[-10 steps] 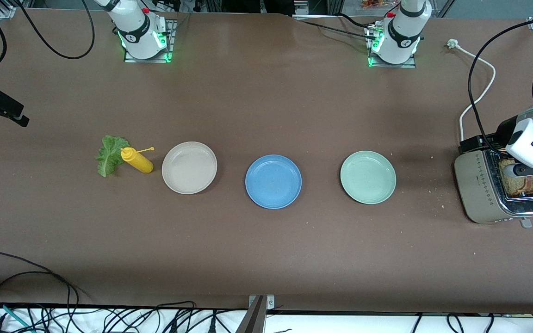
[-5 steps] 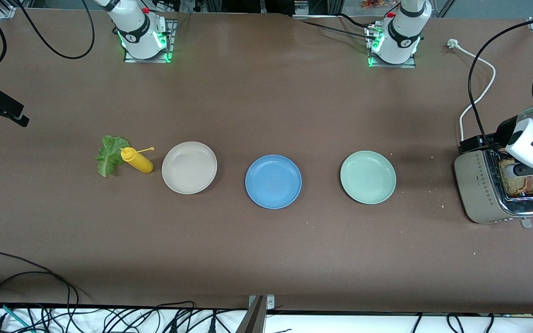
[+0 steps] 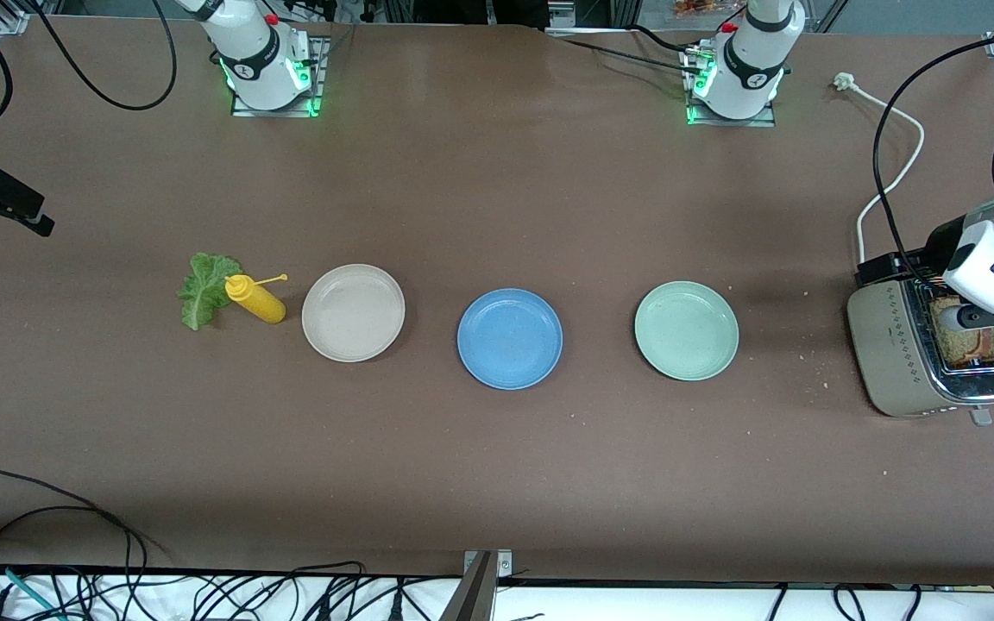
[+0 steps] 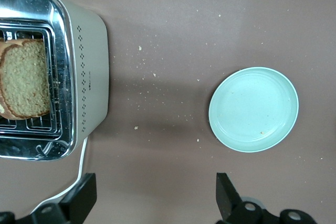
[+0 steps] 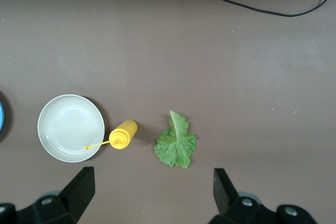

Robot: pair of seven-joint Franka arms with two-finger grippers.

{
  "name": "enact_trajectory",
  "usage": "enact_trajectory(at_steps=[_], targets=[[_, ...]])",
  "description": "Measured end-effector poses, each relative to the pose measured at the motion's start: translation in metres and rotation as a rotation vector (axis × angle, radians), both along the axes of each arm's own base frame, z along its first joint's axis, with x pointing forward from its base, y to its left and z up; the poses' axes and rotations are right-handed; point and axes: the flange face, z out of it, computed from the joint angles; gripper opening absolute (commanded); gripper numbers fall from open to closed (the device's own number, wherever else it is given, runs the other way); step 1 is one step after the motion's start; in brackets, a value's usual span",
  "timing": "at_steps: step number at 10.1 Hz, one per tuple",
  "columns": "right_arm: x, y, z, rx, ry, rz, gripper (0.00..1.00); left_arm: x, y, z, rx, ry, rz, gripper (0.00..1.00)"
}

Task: Make sandwich in blue plate with both arms

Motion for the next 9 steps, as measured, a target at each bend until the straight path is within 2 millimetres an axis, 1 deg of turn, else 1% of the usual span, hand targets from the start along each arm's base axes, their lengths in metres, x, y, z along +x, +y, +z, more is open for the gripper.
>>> enact_trajectory(at_steps=[3, 4, 5, 7, 9], targets=[[0.000, 0.000, 0.000, 0.000, 0.000, 0.000, 1.00, 0.000, 0.004, 0.000, 0.002, 0.000, 0.005, 1.00], [0.000, 0.000, 0.000, 0.000, 0.000, 0.000, 1.00, 0.000, 0.008, -0.001, 0.004, 0.002, 0.012, 1.00], [0.000, 0.000, 0.000, 0.000, 0.000, 0.000, 1.00, 0.000, 0.018, -0.003, 0.016, 0.006, 0.023, 1.00], [0.000, 0.000, 0.000, 0.000, 0.000, 0.000, 1.00, -0.001, 0.057, -0.013, 0.076, 0.028, -0.011, 1.00], [0.000, 0.000, 0.000, 0.000, 0.000, 0.001, 1.00, 0.001, 0.106, -0.027, 0.075, 0.030, -0.004, 1.00]])
